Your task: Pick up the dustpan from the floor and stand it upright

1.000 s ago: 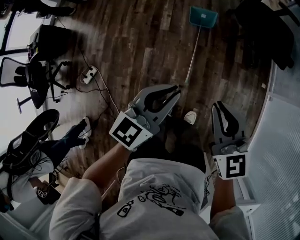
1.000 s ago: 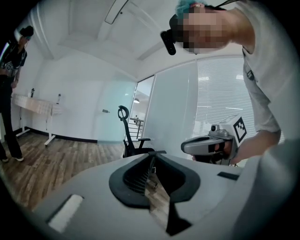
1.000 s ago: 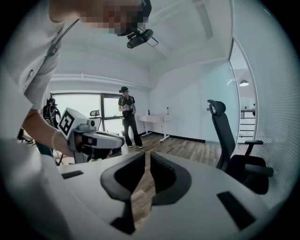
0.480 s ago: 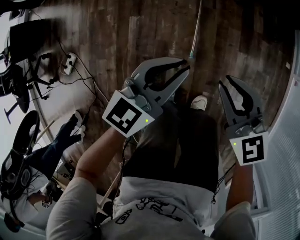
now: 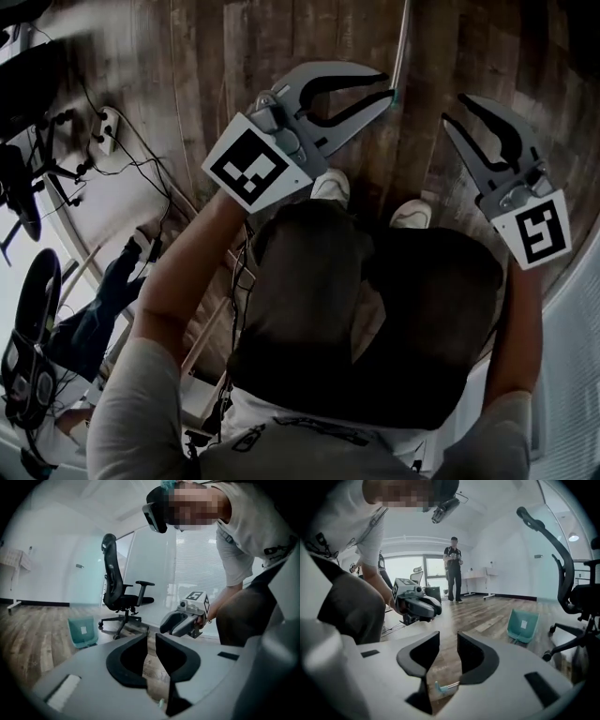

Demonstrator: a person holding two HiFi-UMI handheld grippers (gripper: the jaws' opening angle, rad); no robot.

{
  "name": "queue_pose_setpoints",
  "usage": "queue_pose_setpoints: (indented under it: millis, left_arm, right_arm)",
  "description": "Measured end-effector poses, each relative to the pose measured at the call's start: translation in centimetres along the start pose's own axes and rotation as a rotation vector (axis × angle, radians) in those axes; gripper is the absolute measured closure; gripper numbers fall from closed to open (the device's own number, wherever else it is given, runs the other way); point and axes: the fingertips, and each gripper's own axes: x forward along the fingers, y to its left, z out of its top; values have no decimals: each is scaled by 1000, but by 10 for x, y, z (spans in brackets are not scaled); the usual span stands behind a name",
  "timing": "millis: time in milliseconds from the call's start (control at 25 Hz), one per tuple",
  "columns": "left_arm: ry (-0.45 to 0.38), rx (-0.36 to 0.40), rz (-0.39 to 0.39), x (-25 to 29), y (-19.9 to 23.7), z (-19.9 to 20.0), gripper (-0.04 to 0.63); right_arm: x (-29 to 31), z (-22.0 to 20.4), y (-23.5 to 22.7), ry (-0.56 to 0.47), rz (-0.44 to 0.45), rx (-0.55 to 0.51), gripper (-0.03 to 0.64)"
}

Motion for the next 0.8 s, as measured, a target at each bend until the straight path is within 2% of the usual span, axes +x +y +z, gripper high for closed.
queue_pose_setpoints:
  millis: [120, 240, 480, 640, 800]
  left_arm:
    - [2, 1, -45, 23, 8, -51, 517]
    - [3, -22, -67, 41, 10, -98, 515]
    - [30, -61, -95, 63, -2, -186, 499]
    - [43, -108, -121, 68, -18, -222, 499]
    - [88, -100, -125, 74, -30, -246, 499]
  right_arm:
    - [29, -50, -3, 3, 58, 15, 509]
    - [50, -101, -3, 25, 110, 26, 499]
    - [83, -186, 9, 41, 175, -18, 491]
    - [104, -223, 29, 89, 206, -12, 489]
    - [115, -236, 32, 84, 200, 33, 486]
